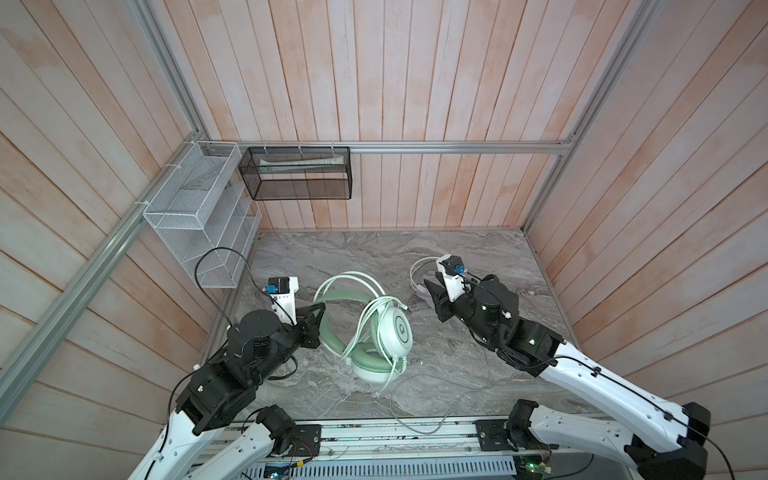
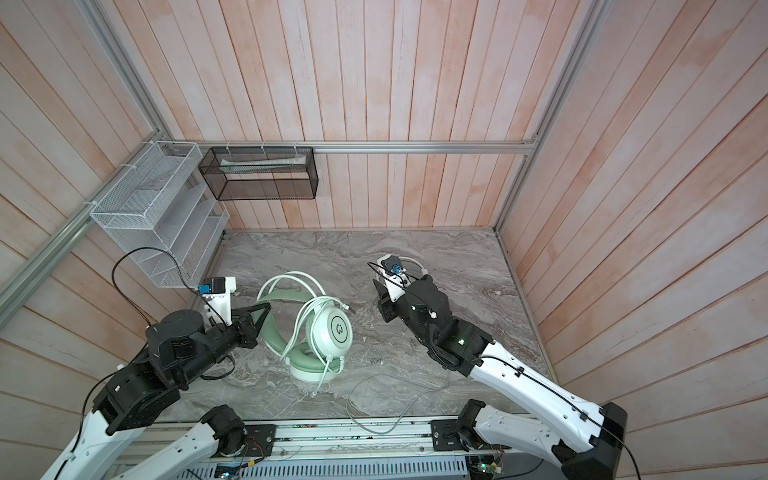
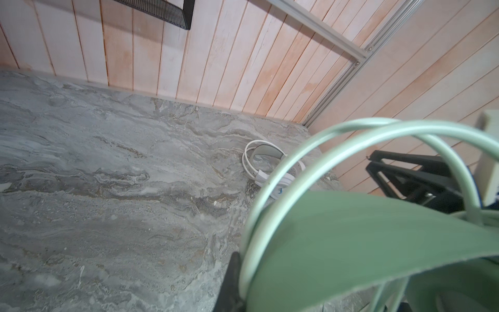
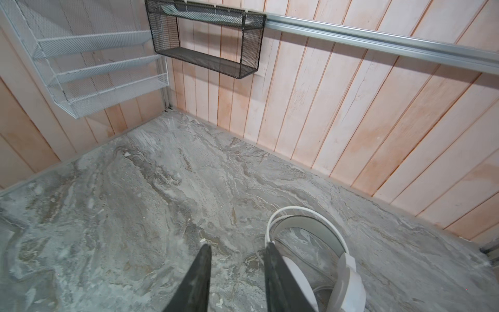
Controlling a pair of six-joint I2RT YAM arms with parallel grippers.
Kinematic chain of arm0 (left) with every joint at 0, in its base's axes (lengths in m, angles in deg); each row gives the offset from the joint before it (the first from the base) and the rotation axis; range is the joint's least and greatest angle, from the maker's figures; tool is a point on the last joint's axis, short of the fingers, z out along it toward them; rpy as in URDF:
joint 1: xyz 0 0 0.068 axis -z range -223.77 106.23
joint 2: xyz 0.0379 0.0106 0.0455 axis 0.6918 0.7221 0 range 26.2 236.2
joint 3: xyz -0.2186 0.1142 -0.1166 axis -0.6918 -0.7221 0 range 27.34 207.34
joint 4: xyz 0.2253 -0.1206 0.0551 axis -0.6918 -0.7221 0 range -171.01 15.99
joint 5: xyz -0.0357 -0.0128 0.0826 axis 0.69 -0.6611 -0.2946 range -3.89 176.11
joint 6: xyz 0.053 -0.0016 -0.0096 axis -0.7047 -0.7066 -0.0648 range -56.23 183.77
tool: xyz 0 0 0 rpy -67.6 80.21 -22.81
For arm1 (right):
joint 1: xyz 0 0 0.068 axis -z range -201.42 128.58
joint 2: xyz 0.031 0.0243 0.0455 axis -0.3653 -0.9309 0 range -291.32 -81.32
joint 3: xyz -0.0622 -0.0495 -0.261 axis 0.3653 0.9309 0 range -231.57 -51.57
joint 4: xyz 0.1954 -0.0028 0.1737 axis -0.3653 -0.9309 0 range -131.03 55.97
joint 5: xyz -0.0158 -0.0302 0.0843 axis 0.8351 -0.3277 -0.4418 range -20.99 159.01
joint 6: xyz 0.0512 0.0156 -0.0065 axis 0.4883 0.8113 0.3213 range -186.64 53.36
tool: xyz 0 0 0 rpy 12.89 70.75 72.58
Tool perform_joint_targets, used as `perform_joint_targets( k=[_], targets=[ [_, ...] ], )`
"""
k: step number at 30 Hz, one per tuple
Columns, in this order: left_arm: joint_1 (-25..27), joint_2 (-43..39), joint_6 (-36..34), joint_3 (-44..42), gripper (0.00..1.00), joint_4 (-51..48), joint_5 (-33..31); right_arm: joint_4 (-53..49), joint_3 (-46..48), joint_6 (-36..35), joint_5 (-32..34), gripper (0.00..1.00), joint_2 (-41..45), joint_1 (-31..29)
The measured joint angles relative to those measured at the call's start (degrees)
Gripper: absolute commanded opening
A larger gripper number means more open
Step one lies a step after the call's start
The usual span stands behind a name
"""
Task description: Wrap the headphones
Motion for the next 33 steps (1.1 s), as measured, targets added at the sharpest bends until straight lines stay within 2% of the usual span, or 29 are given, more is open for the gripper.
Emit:
perform_joint_targets(
  k=[8, 13, 24, 33],
  targets=[
    [-0.4, 2.3, 1.1, -2.1, 0.00, -1.4, -0.7, 1.0, 2.9, 2.4, -2.2, 0.52, 9.2, 0.0],
    [-3.5, 2.8, 2.7, -7.4, 0.00, 0.3, -1.1, 0.8, 7.6, 3.4, -2.1, 0.54, 11.3, 0.0],
    [-16.0, 8.0, 9.1, -21.2, 0.00, 17.4, 3.2, 0.2, 11.9, 4.2, 0.4, 0.64, 16.7, 0.0],
    [-16.5, 16.2, 12.3, -29.6, 0.00, 33.4, 2.3, -0.7, 14.1, 4.7, 2.1, 0.64, 18.8, 0.0]
  ],
)
